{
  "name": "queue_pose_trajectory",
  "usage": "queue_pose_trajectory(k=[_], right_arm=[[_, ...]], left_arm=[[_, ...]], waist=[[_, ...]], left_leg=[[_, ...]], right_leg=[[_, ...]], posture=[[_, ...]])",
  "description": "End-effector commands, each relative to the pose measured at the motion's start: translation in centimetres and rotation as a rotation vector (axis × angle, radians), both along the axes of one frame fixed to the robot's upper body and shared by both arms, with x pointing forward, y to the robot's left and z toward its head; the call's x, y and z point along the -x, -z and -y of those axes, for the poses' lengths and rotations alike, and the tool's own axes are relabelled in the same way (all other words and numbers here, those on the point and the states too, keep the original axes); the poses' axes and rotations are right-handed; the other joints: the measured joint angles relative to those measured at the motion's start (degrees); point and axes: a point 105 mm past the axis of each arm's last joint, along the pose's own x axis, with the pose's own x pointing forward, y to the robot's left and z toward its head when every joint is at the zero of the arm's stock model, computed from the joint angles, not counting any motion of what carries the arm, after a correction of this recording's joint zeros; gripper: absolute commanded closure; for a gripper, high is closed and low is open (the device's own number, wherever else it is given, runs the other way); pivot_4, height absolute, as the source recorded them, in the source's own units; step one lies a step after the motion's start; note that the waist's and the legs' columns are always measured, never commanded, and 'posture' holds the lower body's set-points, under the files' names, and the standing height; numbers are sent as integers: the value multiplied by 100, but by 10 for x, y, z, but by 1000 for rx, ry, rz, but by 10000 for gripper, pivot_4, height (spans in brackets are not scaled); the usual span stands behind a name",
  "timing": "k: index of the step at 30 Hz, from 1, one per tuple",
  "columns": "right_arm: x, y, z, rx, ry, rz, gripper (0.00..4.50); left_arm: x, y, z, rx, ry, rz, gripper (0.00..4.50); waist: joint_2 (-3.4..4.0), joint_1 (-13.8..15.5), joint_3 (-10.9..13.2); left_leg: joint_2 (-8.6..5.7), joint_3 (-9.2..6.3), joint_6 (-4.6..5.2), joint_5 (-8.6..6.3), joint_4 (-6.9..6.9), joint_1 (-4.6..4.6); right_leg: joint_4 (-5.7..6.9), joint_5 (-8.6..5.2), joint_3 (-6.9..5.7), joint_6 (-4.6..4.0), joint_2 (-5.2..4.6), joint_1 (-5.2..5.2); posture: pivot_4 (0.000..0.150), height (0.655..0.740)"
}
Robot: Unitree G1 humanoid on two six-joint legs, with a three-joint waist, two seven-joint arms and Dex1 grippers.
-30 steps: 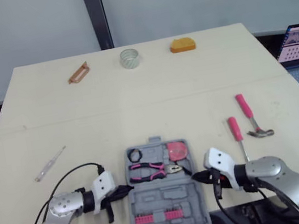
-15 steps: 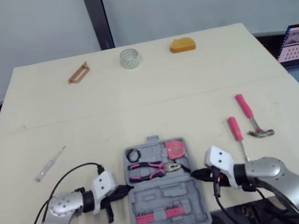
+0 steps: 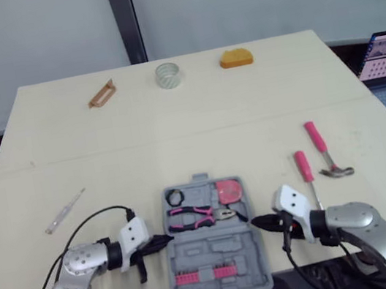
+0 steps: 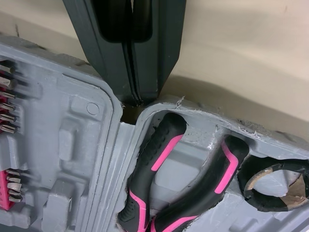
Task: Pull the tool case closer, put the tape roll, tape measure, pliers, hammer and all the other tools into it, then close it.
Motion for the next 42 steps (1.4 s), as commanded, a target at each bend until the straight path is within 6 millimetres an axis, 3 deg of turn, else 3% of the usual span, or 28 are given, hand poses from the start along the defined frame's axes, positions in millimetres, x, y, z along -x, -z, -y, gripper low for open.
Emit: queue_pose_trajectory(k=[1,6,12,23,32,42], right_arm=[[-3,5,12,22,20,2,45000],[-3,28,24,47,19,-27,45000],[-6,45,24,31,2,-23,45000],[-13,58,18,17,-11,15,45000],[-31,24,-5,-20,-9,77,45000],[-43,3,-14,-21,29,109,45000]], left_arm=[[0,-6,2,-3,22,28,44448],[2,-6,2,-5,25,26,44448],[1,-6,2,-6,25,25,44448],[-6,-7,7,1,27,35,44448],[-11,-9,8,4,23,45,44448],[-18,-10,8,3,14,57,44448]], waist=[[0,0,0],[0,-7,0],[-8,-15,-5],[-36,-71,-22],[-37,-150,-23],[-17,-133,-11]], left_leg=[[0,0,0,0,0,0],[0,0,0,0,0,0],[1,0,0,0,0,5],[7,0,-1,0,-1,13],[7,0,-3,2,0,13],[6,0,-3,1,0,3]], right_leg=[[0,0,0,0,0,1],[0,0,0,0,0,0],[0,0,0,0,1,3],[6,0,-2,0,3,6],[11,0,-1,0,2,5],[12,0,-1,0,2,-4]], posture=[[1500,7400],[1500,7400],[1500,7400],[1500,7400],[1500,7400],[1500,7400]])
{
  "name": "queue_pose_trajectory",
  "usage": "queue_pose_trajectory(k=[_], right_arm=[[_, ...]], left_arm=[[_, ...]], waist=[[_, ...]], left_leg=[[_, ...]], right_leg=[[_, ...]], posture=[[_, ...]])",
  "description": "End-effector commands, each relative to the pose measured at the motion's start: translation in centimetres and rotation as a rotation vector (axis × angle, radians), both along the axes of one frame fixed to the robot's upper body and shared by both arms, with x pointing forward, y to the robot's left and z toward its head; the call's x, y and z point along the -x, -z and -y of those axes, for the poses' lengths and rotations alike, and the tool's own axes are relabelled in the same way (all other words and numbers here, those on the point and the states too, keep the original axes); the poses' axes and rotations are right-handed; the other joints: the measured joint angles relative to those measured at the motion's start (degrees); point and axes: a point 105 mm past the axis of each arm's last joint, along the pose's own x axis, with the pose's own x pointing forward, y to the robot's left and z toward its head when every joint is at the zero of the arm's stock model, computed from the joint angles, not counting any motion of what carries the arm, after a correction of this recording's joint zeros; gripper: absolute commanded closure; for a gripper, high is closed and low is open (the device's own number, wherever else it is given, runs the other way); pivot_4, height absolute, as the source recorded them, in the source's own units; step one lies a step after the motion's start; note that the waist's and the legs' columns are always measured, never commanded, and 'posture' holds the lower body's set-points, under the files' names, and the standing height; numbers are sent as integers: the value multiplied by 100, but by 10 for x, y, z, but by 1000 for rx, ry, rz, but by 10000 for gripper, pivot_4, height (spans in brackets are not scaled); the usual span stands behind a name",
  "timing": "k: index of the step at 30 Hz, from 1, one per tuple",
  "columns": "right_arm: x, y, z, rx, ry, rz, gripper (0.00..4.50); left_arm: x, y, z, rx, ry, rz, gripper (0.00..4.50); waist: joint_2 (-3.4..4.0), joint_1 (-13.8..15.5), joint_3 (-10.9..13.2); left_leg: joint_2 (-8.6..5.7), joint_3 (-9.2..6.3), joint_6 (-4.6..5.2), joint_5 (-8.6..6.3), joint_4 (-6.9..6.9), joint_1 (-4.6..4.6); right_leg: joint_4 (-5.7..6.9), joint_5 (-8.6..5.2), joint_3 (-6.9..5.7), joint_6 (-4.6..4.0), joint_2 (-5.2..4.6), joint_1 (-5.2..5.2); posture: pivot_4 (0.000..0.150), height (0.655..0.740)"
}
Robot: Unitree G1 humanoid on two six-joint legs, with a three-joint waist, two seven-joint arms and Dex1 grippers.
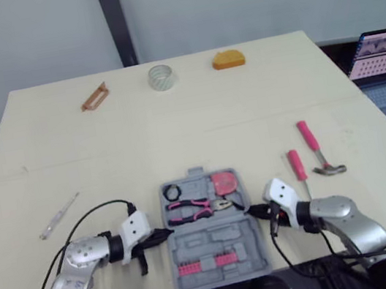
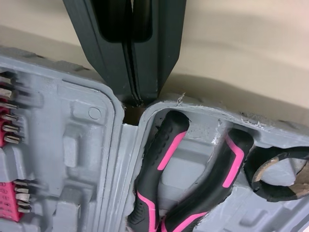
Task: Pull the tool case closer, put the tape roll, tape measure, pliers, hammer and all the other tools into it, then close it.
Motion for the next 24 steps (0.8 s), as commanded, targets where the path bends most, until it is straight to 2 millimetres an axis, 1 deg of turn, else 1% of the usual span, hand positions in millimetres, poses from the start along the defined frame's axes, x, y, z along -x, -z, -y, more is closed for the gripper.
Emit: queue_pose_trajectory(k=[1,10,20,24], right_arm=[[-1,-17,-13,-28,-29,52,45000],[-1,-24,-15,-28,-14,52,45000],[1,-27,-16,-25,-10,46,45000],[0,-28,-15,-23,-7,44,45000]], left_arm=[[-4,-6,5,18,16,30,44448],[-7,-5,4,15,5,38,44448],[-17,-6,0,9,-24,62,44448],[-17,-6,0,10,-24,65,44448]], waist=[[6,10,3],[9,4,5],[9,2,5],[9,2,5]], left_leg=[[0,0,0,0,0,-1],[0,0,0,0,-3,-3],[-1,0,0,0,-3,-3],[-1,0,0,0,-3,-3]], right_leg=[[0,0,0,0,0,-1],[0,0,-1,0,0,-4],[0,0,-1,0,0,-5],[0,0,-1,0,0,-5]], posture=[[1500,7400],[1500,7400],[1500,7400],[1500,7400]])
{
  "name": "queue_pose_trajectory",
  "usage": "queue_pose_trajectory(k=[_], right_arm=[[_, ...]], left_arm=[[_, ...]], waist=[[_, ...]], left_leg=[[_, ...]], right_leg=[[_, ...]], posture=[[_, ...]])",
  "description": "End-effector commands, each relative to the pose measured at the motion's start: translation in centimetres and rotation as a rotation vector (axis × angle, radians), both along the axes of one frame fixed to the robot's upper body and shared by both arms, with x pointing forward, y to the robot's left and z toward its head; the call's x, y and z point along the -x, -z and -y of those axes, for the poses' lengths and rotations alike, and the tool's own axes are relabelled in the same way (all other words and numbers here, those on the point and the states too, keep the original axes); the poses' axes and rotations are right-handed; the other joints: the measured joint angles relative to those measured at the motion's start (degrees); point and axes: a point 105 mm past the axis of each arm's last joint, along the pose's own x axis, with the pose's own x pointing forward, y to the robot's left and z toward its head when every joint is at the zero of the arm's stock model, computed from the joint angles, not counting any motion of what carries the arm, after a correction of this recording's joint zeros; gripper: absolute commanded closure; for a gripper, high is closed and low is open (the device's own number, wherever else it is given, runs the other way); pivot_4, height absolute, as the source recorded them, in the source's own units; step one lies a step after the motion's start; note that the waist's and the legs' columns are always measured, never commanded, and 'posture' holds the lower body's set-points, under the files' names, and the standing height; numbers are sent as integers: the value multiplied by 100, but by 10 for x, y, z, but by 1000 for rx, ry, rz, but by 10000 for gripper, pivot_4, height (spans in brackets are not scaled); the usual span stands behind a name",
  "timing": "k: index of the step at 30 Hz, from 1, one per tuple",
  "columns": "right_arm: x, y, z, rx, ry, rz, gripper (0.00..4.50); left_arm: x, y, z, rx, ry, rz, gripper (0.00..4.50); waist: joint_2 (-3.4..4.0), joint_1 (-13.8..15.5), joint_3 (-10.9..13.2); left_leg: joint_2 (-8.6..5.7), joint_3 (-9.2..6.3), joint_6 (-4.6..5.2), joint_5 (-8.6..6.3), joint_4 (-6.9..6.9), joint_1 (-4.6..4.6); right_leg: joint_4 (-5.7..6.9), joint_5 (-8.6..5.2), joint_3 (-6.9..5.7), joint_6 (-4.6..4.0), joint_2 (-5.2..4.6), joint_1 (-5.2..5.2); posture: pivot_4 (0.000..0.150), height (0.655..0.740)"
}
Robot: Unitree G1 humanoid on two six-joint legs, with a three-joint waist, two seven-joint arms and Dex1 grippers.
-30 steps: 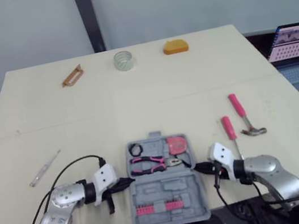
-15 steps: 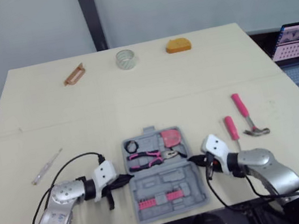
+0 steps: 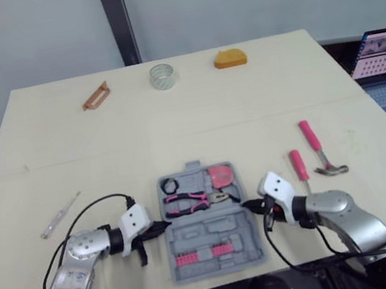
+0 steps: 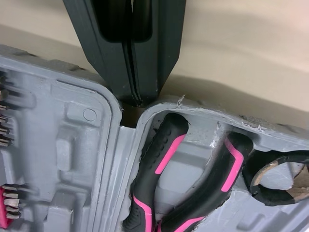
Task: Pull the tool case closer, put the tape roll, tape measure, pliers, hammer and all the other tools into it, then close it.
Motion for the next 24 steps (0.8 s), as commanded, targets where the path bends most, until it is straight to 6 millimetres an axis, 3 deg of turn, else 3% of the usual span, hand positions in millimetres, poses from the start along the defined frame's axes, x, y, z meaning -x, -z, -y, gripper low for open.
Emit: queue_pose_trajectory(k=[1,24], right_arm=[[-1,-15,-7,-33,-19,49,45000],[-12,-10,-7,-17,22,67,45000]], left_arm=[[-3,-6,4,17,10,35,44448],[-18,-11,8,26,-4,65,44448]], waist=[[0,-1,0],[0,-7,0]], left_leg=[[0,0,0,0,0,0],[0,0,0,0,0,0]], right_leg=[[0,0,0,0,0,0],[0,0,-1,0,0,-1]], posture=[[1500,7400],[1500,7400]])
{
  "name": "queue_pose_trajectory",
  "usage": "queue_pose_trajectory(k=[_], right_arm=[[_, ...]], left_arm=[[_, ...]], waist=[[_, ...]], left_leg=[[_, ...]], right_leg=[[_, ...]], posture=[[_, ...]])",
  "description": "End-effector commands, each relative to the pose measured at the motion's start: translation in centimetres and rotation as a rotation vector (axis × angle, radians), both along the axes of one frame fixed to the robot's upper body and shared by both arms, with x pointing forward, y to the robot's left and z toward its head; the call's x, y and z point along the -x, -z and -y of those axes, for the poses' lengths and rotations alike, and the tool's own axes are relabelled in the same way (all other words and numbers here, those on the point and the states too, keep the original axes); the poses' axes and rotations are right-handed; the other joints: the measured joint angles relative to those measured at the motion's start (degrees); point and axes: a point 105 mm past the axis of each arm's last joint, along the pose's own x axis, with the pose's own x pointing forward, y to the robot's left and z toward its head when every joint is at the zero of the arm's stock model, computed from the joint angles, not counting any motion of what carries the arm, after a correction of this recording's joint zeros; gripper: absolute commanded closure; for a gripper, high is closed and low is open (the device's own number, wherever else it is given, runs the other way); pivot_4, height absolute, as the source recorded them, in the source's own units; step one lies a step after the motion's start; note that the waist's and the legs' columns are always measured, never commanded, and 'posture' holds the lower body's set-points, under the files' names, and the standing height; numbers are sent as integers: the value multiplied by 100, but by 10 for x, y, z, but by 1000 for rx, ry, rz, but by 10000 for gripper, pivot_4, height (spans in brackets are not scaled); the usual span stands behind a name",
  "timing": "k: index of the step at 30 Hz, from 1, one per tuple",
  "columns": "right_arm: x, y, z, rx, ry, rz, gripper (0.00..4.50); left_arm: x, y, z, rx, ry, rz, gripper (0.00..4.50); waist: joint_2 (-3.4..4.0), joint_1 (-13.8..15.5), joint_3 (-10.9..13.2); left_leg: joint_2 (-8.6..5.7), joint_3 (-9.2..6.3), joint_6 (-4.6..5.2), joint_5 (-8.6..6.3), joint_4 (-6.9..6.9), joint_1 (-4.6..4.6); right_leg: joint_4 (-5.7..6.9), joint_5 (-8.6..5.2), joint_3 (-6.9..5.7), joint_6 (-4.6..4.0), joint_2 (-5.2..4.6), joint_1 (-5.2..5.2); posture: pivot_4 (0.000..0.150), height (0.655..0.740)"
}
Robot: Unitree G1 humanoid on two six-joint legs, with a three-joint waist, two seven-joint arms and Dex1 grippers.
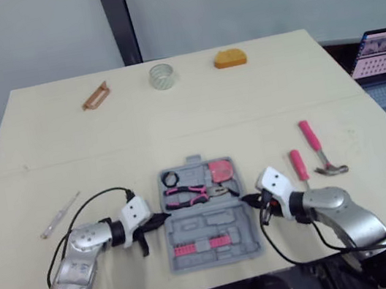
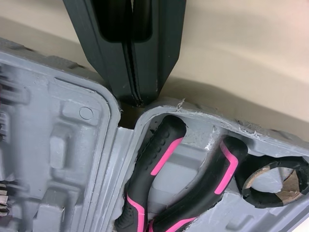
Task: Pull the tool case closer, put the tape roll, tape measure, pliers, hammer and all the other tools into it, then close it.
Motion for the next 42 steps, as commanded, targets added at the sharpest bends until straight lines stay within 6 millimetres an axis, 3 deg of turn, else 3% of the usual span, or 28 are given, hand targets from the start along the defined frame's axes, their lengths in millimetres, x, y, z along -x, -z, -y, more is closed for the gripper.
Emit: queue_pose_trajectory(k=[1,11,19,23,26,30,33,36,40,42], right_arm=[[-1,-7,-7,-17,-21,41,45000],[0,-1,-5,-10,-21,34,45000],[1,-1,21,29,18,46,45000],[5,-13,34,35,21,59,45000],[17,-30,39,10,-17,53,45000],[38,-40,49,1,-51,4,45000],[57,-40,59,-2,-66,-48,45000],[71,-37,62,-20,-80,-96,32923],[78,-28,65,-25,-89,-131,13380],[79,-23,68,-21,-84,-139,3463]], left_arm=[[-2,-8,6,18,21,42,44448],[-2,-8,3,7,21,37,44448],[1,-19,-12,0,-3,58,44448],[12,-39,-20,63,-6,59,44448],[26,-59,-28,131,-14,61,44448],[49,-71,-45,168,-62,33,44448],[70,-70,-59,183,-127,8,36697],[88,-63,-73,169,-178,-7,21556],[103,-49,-87,110,-215,-11,1665],[109,-43,-92,106,-236,-17,0]], waist=[[0,0,0],[0,-2,0],[0,-5,0],[2,-6,2],[6,-3,4],[9,3,7],[8,18,8],[8,48,8],[8,139,8],[8,151,8]], left_leg=[[0,0,0,0,0,0],[0,0,0,0,0,0],[0,0,0,0,0,0],[0,1,0,0,-2,0],[1,0,0,0,-3,-1],[1,0,1,-1,-4,-2],[1,0,3,-4,-7,0],[1,1,4,-5,-7,3],[1,2,5,-6,0,4],[0,4,8,-9,2,2]], right_leg=[[0,0,0,0,0,0],[0,0,0,0,0,0],[0,0,0,0,0,0],[0,0,0,0,-1,-1],[-2,0,1,0,-1,0],[-6,0,1,0,-1,1],[-13,0,1,0,-1,4],[-28,0,1,0,-1,15],[-25,0,2,0,-1,15],[-28,0,3,0,-1,15]], posture=[[1500,7400],[1500,7400],[1500,7400],[1500,7400],[1500,7400],[1500,7400],[1500,7400],[1500,7400],[1500,7400],[1500,7400]])
